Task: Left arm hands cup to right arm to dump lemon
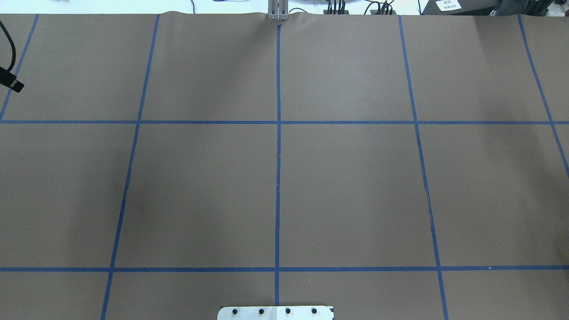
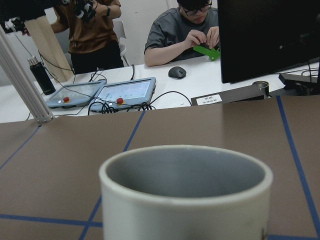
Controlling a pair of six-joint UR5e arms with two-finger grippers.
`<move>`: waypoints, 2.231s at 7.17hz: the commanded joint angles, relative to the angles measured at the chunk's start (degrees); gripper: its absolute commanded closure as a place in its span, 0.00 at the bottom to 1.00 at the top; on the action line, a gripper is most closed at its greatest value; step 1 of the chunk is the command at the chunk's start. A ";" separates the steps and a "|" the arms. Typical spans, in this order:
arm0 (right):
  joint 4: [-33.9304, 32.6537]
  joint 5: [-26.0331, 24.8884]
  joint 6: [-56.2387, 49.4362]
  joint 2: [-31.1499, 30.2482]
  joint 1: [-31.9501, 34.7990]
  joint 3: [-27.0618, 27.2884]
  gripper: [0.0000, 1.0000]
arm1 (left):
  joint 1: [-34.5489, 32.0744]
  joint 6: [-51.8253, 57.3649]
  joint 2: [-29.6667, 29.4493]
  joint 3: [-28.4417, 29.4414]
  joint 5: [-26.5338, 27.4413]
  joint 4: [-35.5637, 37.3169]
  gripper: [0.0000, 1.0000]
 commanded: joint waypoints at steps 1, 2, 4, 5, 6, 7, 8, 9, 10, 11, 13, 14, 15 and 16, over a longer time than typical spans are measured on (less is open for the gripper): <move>16.45 0.01 12.42 0.65 0.86 -12.26 0.91 | 0.09 -0.10 1.13 -1.03 0.09 -0.02 0.00; 17.72 -0.16 18.40 0.65 1.39 -13.17 0.91 | 0.09 -0.10 1.23 -1.13 0.00 -0.02 0.00; 18.62 -0.08 31.66 1.44 3.83 -14.66 0.91 | 0.00 -0.10 1.32 -1.83 0.00 0.06 0.00; 20.10 -0.25 39.47 2.66 4.72 -15.10 0.91 | 0.09 -0.10 1.23 -1.83 0.00 0.06 0.00; 22.46 -0.34 47.03 4.15 5.52 -16.76 0.91 | 0.09 -0.10 1.23 -1.83 0.00 0.06 0.00; 26.05 -0.43 51.46 5.13 5.52 -18.87 0.93 | 0.17 -0.19 1.23 -1.83 0.00 0.06 0.00; 27.91 -0.51 56.46 5.48 5.61 -19.84 0.93 | 0.17 -0.19 1.23 -1.83 0.00 0.06 0.00; 28.45 -0.95 62.43 5.57 6.39 -19.85 0.93 | 0.17 -0.19 1.23 -1.83 0.00 0.06 0.00; 29.16 -1.21 68.84 5.57 8.06 -19.94 0.93 | 0.17 -0.19 1.23 -1.83 0.00 0.06 0.00; 29.25 -1.30 75.87 5.66 10.16 -19.94 0.93 | 0.26 -0.19 1.23 -1.83 0.00 0.06 0.00; 29.25 -1.39 87.83 6.63 13.86 -20.03 0.92 | 0.17 -0.19 1.23 -1.83 0.00 0.06 0.00; 29.25 -1.48 91.63 6.80 14.74 -20.03 0.92 | 0.17 -0.19 1.15 -1.83 0.00 0.06 0.00; 29.51 -3.48 97.41 6.89 15.10 -20.03 0.90 | 0.09 -0.19 1.23 -2.00 0.00 0.06 0.00; 32.04 -7.59 104.08 6.89 15.10 -21.16 0.89 | 0.09 -0.19 1.23 -2.53 -0.09 0.06 0.00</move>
